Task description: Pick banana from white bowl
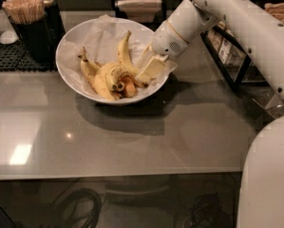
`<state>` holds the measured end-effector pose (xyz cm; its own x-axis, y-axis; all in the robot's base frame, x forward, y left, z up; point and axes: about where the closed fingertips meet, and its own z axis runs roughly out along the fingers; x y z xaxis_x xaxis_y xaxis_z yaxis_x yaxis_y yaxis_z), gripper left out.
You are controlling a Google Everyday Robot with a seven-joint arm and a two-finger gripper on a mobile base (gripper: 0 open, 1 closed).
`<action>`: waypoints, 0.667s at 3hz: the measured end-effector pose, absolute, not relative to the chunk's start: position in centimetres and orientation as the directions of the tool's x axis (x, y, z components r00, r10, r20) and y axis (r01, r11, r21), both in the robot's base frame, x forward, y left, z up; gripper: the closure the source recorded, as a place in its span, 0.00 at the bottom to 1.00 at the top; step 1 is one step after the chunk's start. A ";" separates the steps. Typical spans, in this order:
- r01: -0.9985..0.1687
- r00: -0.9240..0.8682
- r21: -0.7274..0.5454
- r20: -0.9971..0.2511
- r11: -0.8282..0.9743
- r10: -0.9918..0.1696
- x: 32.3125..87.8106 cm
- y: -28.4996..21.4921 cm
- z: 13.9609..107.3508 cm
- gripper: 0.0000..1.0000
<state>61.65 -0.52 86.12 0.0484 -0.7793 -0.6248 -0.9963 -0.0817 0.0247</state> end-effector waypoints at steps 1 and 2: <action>-0.998 0.045 0.004 -0.628 -0.061 -0.777 61.4 -1.0 87.5 1.00; -0.998 0.047 -0.004 -0.650 -0.058 -0.758 60.7 -1.3 90.0 1.00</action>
Offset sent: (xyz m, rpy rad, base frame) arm -0.0223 -0.0174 0.0750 0.0678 -0.0311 -0.0264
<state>60.68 -1.33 90.01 0.0467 -0.7585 -0.6500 -0.9983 -0.0582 -0.0037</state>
